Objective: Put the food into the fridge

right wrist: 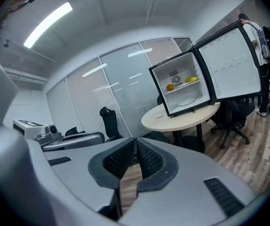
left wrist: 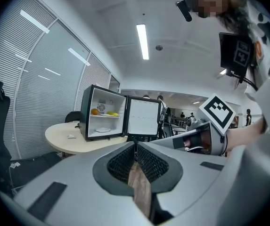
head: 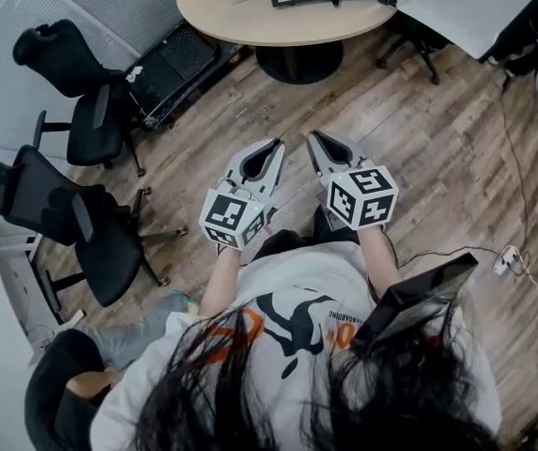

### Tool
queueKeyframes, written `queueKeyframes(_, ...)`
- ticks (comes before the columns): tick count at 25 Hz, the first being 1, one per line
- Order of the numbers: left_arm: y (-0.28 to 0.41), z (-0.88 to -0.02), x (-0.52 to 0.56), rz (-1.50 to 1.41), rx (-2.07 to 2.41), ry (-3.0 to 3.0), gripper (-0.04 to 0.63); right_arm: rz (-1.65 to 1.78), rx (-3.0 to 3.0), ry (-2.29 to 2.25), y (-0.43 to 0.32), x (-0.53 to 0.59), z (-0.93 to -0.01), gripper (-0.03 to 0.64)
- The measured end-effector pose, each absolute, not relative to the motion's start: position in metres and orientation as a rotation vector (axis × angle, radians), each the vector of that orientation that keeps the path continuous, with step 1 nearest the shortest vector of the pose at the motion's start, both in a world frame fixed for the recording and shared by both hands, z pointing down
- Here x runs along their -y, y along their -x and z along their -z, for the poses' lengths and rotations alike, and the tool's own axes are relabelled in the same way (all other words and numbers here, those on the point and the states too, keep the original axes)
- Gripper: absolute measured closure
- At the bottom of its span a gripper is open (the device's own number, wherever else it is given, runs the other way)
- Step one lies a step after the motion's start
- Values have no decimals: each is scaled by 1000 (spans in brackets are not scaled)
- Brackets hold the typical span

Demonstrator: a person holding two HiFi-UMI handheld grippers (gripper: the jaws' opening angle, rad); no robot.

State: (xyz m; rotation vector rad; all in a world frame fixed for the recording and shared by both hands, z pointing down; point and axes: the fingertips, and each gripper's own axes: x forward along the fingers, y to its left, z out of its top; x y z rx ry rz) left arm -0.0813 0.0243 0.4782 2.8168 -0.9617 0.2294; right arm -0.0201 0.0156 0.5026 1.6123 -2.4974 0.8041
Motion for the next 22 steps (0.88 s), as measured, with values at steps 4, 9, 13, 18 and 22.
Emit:
queueKeyframes(4, 90, -477, -33, -208, 951, -2831, 580, -790, 2481, -1625, 26, -25, -505, 586)
queueKeyframes(9, 95, -471, -35, -182, 951, -2841, 580, -764, 2476, -1627, 30, -26, -499, 588)
queueKeyframes(13, 101, -472, -34, -169, 945, -2837, 580, -770, 2470, -1621, 37, -24, -501, 589)
queueKeyframes(18, 102, -474, -34, -160, 938, -2832, 580, -780, 2452, -1608, 39, -26, -506, 589)
queueKeyframes(22, 100, -475, -31, -161, 932, -2828, 580, -793, 2440, -1610, 37, -22, -509, 591)
